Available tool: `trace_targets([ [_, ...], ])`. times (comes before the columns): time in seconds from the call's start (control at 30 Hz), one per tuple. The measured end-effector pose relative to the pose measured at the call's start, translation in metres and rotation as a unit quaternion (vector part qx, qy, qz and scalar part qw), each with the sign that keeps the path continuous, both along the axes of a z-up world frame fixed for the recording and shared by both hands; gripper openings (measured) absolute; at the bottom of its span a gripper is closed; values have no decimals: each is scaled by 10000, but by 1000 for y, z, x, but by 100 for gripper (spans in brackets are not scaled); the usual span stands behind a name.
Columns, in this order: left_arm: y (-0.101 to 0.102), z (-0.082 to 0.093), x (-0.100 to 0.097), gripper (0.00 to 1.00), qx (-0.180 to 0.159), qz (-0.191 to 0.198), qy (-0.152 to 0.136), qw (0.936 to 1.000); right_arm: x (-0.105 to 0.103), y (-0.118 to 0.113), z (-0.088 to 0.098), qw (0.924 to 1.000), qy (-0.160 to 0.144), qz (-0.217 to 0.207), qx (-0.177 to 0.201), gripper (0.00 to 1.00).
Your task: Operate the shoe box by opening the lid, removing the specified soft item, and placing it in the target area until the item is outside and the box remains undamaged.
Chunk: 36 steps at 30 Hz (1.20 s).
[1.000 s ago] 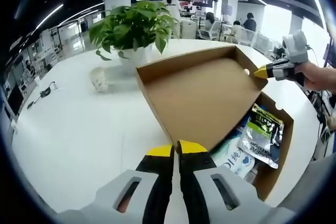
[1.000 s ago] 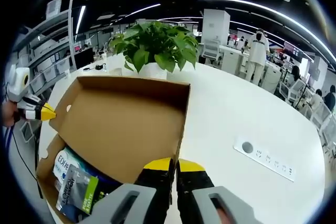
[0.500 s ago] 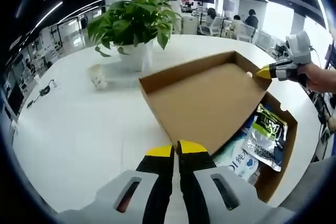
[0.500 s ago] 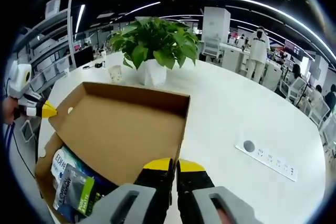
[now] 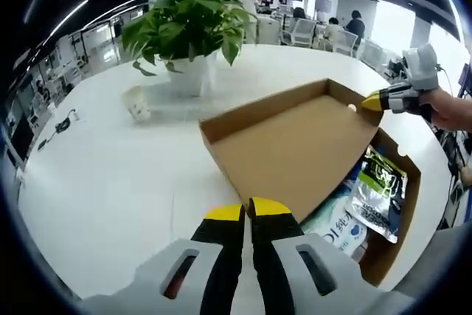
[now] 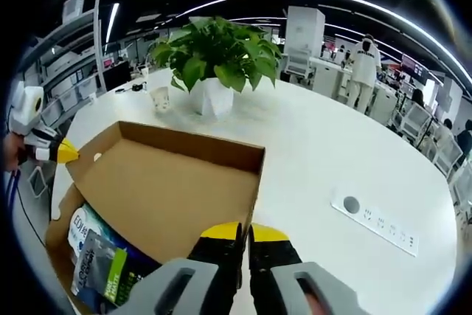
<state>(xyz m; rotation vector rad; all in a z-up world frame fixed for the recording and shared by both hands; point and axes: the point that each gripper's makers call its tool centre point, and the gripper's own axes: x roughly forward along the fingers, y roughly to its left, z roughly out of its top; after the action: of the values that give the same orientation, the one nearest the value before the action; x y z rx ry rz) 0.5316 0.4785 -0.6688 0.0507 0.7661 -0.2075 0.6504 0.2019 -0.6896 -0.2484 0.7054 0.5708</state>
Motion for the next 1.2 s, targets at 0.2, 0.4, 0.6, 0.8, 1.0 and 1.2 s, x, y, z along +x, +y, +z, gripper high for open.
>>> trace_targets([
  [0.2,1,-4,4,2,-21,18,64,10000,2,1,-5,10000,49,-16,-72,0],
  [0.4,3,-7,6,2,-29,29,116,9999,5,1,-10,9999,129,-16,-99,0],
  [0.6,6,-10,8,2,2,45,157,9999,5,2,-12,9998,143,19,-118,0],
  [0.8,9,-14,12,2,9,68,200,9998,6,3,-15,9997,172,42,-154,0],
  [1.0,10,-16,13,2,59,79,223,9997,8,5,-15,9997,183,90,-165,0],
  [1.2,12,-19,14,2,29,97,245,9996,8,7,-16,9994,220,158,-199,0],
])
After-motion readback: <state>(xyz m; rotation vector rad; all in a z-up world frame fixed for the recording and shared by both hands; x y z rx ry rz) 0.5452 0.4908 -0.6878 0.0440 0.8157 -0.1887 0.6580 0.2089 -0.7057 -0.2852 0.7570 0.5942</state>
